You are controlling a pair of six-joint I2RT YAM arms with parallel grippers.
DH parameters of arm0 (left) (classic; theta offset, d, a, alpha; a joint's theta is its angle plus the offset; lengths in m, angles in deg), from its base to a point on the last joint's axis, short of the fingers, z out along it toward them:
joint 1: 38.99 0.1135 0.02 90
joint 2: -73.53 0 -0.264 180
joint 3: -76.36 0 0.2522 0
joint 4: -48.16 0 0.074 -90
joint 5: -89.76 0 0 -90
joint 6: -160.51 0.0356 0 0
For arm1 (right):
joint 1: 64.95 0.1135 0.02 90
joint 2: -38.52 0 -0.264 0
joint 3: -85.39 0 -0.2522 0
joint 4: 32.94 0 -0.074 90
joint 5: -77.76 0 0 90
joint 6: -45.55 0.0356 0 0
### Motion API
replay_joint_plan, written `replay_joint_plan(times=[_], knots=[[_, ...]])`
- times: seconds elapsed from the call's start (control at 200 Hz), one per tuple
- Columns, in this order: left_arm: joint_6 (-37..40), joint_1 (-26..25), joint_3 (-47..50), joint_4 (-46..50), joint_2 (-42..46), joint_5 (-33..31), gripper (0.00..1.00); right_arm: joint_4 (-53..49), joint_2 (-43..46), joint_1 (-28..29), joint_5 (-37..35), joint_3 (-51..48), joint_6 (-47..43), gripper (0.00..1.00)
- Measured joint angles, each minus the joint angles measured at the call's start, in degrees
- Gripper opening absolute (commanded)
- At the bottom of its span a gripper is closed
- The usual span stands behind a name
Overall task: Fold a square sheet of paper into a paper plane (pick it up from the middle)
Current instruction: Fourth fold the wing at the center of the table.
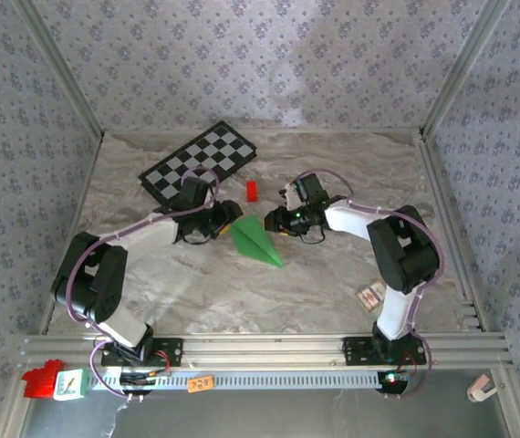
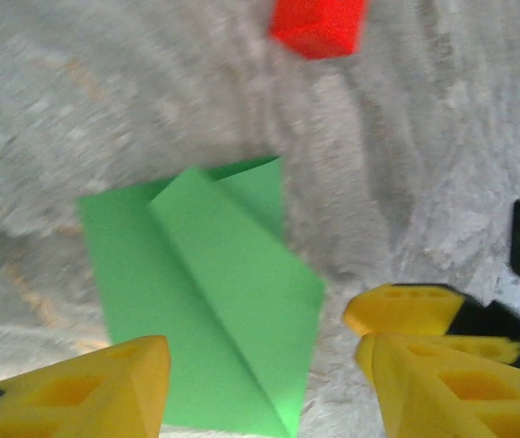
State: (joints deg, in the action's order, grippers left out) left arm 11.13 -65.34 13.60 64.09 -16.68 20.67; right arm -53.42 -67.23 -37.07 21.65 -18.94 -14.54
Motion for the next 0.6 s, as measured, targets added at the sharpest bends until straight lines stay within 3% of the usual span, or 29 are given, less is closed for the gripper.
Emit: replay_joint_plan(times=[0.395,0.6], knots=[[-8.74,0.04,7.93,-11.80,0.00,2.78,0.60,-0.26,-5.18,-0.15,5.31,2.51,-2.51,0.30],[-9.57,0.04,7.96,-15.02,-0.59,4.24,0.59,0.79,-5.70,-0.15,7.15,2.51,-2.51,0.17]])
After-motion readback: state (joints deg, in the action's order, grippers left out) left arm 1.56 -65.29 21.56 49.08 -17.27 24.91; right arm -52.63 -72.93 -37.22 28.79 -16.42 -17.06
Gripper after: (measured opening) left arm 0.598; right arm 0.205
